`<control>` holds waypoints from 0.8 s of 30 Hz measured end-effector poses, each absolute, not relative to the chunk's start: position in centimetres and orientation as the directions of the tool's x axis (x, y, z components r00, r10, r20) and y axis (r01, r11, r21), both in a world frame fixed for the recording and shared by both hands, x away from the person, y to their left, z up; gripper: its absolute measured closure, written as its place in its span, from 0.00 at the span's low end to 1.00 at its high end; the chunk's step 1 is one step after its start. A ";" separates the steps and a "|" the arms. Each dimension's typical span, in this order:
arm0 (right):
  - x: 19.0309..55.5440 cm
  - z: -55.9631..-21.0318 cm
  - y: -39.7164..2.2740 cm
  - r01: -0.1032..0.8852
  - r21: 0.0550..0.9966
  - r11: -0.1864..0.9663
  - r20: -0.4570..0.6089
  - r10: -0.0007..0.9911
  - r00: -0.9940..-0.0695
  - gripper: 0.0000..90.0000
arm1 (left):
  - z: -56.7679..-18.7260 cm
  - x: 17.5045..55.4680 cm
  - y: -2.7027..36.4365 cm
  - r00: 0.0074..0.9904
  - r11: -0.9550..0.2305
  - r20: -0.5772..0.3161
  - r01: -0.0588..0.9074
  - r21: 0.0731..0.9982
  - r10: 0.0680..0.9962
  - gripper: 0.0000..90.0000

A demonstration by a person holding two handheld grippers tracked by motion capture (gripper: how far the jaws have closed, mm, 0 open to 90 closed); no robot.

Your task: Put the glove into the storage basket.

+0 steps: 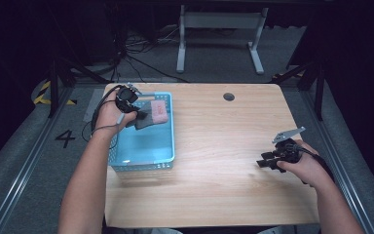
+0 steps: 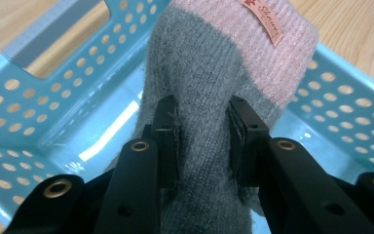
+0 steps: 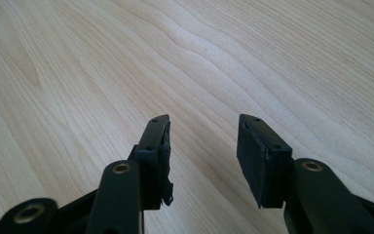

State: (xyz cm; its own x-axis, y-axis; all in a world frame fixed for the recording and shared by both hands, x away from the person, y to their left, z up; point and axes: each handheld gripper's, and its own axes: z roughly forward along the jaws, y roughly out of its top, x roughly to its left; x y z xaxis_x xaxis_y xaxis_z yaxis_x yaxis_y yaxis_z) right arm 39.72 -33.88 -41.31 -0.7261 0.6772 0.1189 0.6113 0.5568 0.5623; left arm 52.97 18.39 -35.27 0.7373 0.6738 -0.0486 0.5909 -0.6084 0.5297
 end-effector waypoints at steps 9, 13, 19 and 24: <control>39.4 -41.4 -33.7 0.610 0.560 0.561 0.116 0.676 -0.728 0.62 | -37.0 54.0 17.9 0.751 -0.645 -0.062 0.604 0.469 0.657 0.77; 39.4 -41.4 -33.5 0.604 0.562 0.566 0.114 0.669 -0.734 0.62 | -37.7 54.3 17.5 0.748 -0.655 -0.057 0.613 0.441 0.662 0.76; 39.6 -41.5 -33.2 0.599 0.561 0.572 0.116 0.662 -0.741 0.62 | -38.8 54.8 16.8 0.748 -0.674 -0.063 0.629 0.387 0.661 0.76; 39.7 -41.5 -33.0 0.592 0.564 0.576 0.114 0.655 -0.747 0.61 | -39.7 55.0 16.2 0.750 -0.679 -0.079 0.633 0.372 0.656 0.76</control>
